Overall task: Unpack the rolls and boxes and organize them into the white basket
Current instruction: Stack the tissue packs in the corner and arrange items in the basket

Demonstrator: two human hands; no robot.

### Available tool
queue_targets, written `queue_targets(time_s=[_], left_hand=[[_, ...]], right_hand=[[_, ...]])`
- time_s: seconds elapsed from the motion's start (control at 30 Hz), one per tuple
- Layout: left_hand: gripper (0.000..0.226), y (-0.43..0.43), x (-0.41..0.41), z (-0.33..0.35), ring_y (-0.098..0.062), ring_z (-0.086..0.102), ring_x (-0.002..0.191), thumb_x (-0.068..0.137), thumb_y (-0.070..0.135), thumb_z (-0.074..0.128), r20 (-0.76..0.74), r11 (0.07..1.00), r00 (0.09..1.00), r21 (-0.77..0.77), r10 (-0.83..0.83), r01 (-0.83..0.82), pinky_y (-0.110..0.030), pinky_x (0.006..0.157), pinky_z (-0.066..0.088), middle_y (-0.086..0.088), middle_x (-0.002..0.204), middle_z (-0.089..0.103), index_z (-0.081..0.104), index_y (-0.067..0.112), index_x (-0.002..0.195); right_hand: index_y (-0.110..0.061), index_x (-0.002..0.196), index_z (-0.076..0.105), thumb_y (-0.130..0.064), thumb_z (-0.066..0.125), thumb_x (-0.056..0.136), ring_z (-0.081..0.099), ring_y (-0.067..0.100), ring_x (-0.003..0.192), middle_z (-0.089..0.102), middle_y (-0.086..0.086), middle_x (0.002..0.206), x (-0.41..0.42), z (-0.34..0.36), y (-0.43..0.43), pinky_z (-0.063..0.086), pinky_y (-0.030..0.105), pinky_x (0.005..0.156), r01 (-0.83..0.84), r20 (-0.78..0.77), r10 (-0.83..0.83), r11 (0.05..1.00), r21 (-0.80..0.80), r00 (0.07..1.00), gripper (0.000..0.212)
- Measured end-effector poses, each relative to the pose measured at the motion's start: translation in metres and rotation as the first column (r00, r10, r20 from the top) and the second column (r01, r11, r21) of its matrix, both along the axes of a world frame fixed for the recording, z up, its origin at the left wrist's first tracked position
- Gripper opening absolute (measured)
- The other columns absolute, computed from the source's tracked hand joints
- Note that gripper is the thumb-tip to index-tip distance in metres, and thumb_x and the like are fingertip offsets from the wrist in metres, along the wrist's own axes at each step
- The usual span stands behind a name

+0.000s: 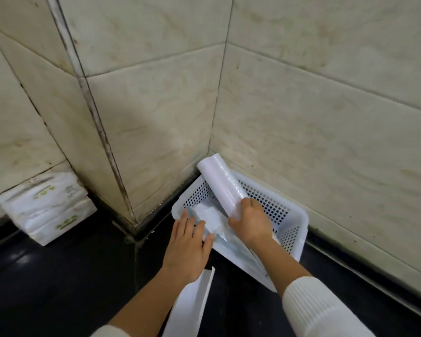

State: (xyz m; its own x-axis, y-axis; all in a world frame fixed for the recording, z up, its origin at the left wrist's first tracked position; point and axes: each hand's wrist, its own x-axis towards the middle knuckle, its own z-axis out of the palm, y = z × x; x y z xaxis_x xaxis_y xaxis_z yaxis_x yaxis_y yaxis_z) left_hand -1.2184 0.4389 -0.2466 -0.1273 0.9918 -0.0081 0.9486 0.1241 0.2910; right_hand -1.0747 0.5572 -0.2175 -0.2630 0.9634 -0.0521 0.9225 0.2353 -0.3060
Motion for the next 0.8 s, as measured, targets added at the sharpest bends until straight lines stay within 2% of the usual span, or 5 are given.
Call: queue_targets(time_s=[0.2, 0.4, 0.53, 0.67, 0.8], left_hand=[[0.06, 0.005, -0.002, -0.002, -0.024, 0.006, 0.149, 0.098, 0.05, 0.013, -0.05, 0.998, 0.999, -0.06, -0.003, 0.0, -0.045, 0.121, 0.001, -0.009, 0.154, 0.028, 0.026, 0.017, 0.147], [0.059, 0.012, -0.007, 0.009, -0.027, 0.016, 0.144, 0.098, 0.051, 0.017, -0.096, 0.985, 0.993, -0.164, -0.066, 0.049, -0.053, 0.117, -0.005, -0.012, 0.151, 0.031, 0.021, 0.022, 0.149], [0.06, 0.033, 0.001, 0.026, -0.03, 0.035, 0.132, 0.094, 0.052, 0.029, -0.073, 0.994, 0.997, -0.108, -0.041, 0.033, -0.06, 0.114, 0.005, -0.009, 0.15, 0.03, 0.017, 0.027, 0.148], [0.054, 0.075, 0.01, 0.034, -0.025, 0.025, 0.139, 0.096, 0.038, 0.035, -0.058, 0.992, 0.992, 0.059, -0.108, 0.111, -0.055, 0.115, 0.017, -0.006, 0.154, 0.024, 0.023, 0.022, 0.146], [0.069, 0.124, 0.013, 0.03, -0.026, -0.002, 0.149, 0.094, 0.02, 0.047, -0.107, 0.961, 0.958, 0.049, -0.265, 0.272, -0.049, 0.121, 0.004, -0.005, 0.162, 0.003, 0.01, 0.013, 0.152]], right_hand=[[-0.008, 0.122, 0.042, -0.039, 0.058, 0.085, 0.053, 0.027, 0.099, 0.052, 0.01, 0.116, -0.002, -0.011, 0.007, 0.046, 0.037, 0.078, -0.08, 0.129, 0.071, 0.994, 0.07, 0.989, 0.051], [-0.009, 0.121, 0.048, -0.05, 0.062, 0.079, 0.051, 0.024, 0.097, 0.053, 0.008, 0.114, 0.009, -0.006, 0.013, 0.046, 0.034, 0.075, -0.104, 0.024, 0.104, 0.994, 0.021, 0.994, 0.06], [-0.014, 0.115, 0.054, -0.047, 0.065, 0.074, 0.045, 0.016, 0.085, 0.055, 0.004, 0.106, 0.028, 0.009, 0.019, 0.037, 0.03, 0.066, -0.092, -0.084, 0.097, 0.994, 0.058, 0.992, 0.054], [-0.013, 0.116, 0.056, -0.043, 0.068, 0.075, 0.053, 0.02, 0.088, 0.057, 0.004, 0.108, 0.051, 0.033, 0.036, 0.047, 0.035, 0.07, -0.043, -0.168, 0.048, 0.998, 0.038, 0.985, 0.052], [-0.014, 0.123, 0.056, -0.039, 0.068, 0.076, 0.057, 0.022, 0.091, 0.058, 0.005, 0.113, 0.057, 0.044, 0.046, 0.049, 0.035, 0.073, -0.047, -0.191, 0.055, 0.998, 0.043, 0.98, 0.055]])
